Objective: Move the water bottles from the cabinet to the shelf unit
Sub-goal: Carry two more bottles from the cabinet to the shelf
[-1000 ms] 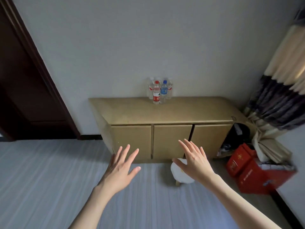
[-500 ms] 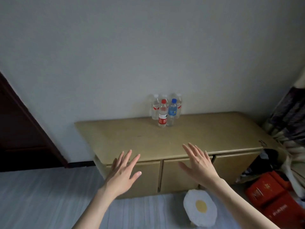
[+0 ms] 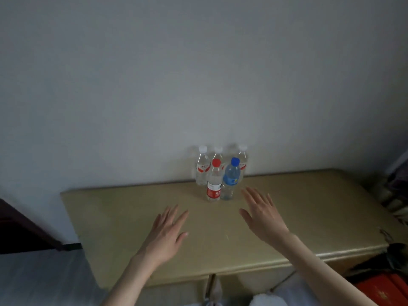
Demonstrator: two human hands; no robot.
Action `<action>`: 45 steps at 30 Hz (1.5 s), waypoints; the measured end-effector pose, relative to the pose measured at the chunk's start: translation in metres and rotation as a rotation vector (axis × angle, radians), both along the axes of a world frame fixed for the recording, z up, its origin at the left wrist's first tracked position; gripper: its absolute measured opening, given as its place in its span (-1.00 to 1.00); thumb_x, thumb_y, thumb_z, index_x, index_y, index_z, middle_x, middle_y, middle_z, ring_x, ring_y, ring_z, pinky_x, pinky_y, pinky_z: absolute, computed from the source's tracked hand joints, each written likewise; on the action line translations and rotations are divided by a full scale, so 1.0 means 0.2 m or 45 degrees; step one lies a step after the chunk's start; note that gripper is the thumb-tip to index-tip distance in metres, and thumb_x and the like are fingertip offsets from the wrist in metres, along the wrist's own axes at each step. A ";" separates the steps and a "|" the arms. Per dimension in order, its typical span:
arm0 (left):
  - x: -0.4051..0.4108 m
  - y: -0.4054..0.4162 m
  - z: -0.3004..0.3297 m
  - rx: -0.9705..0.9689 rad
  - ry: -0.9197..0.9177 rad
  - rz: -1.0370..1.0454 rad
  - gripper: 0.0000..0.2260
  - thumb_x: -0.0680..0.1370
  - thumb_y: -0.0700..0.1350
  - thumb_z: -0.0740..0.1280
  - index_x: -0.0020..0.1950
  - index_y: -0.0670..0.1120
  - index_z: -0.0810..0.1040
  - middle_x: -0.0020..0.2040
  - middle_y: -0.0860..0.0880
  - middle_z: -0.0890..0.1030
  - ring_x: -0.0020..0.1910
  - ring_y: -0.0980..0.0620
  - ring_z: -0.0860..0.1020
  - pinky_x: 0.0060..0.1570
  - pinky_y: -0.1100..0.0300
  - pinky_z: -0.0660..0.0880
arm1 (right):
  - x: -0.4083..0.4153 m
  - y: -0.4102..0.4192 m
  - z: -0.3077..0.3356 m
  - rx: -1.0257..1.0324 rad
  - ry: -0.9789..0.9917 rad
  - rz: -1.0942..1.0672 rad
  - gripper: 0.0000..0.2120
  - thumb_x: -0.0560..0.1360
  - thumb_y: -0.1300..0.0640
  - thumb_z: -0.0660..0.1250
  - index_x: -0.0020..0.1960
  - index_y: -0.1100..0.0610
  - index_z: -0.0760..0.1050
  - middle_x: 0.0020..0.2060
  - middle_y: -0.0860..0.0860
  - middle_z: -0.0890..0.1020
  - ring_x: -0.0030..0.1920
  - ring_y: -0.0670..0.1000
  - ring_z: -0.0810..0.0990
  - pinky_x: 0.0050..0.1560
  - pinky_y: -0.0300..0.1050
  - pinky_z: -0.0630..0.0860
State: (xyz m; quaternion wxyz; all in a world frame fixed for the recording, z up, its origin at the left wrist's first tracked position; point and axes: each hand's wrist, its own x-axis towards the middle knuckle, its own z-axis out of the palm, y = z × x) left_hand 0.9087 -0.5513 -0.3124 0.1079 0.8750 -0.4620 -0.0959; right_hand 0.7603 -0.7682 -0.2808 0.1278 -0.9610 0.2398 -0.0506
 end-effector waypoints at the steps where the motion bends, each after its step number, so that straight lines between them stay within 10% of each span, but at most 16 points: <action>1: 0.07 -0.08 -0.01 -0.025 -0.028 0.023 -0.51 0.58 -0.04 0.14 0.47 0.00 0.06 0.52 -0.12 0.04 0.49 -0.13 0.01 0.44 -0.01 -0.01 | 0.08 -0.08 -0.01 -0.029 -0.034 0.036 -0.47 0.53 0.09 0.20 0.45 0.15 0.14 0.43 0.10 0.28 0.44 0.12 0.23 0.44 0.12 0.12; 6: 0.38 -0.46 -0.02 -0.092 -0.203 0.027 -0.37 0.22 -0.23 0.54 0.24 -0.10 0.41 0.15 -0.19 0.59 0.09 -0.21 0.58 -0.06 -0.10 0.54 | 0.52 -0.47 -0.05 -0.083 -0.155 0.206 -0.61 0.35 0.31 0.30 0.19 0.28 0.46 0.09 0.22 0.59 0.08 0.25 0.57 0.10 0.13 0.51; 13: 0.70 -0.92 -0.01 -0.195 -0.202 0.020 -0.38 0.21 -0.43 0.45 0.24 -0.15 0.46 0.21 -0.18 0.55 0.13 -0.19 0.56 0.00 -0.04 0.55 | 0.99 -0.80 -0.09 -0.024 0.078 0.321 -0.63 0.51 0.28 0.20 0.32 0.18 0.32 0.22 0.09 0.43 0.24 0.08 0.39 0.23 -0.07 0.38; 21: 0.96 -1.25 -0.09 -0.038 -0.095 -0.024 -0.39 0.47 -0.37 0.21 0.47 -0.15 0.06 0.51 -0.11 0.07 0.44 -0.12 0.14 0.37 0.05 0.27 | 1.25 -0.94 -0.18 0.175 0.220 0.259 -0.49 0.54 0.19 0.20 0.44 0.10 0.12 0.37 0.07 0.31 0.32 0.10 0.33 0.26 -0.02 0.35; 45: 1.14 -1.24 0.16 -0.507 0.162 0.169 -0.74 0.48 -0.21 0.32 0.16 -0.08 0.49 0.14 -0.05 0.52 0.15 -0.02 0.43 0.10 0.23 0.31 | 1.30 -0.94 0.03 0.192 -0.112 0.210 -0.66 0.52 0.03 0.26 0.20 0.18 0.34 0.11 0.07 0.43 0.08 0.05 0.44 0.05 -0.11 0.42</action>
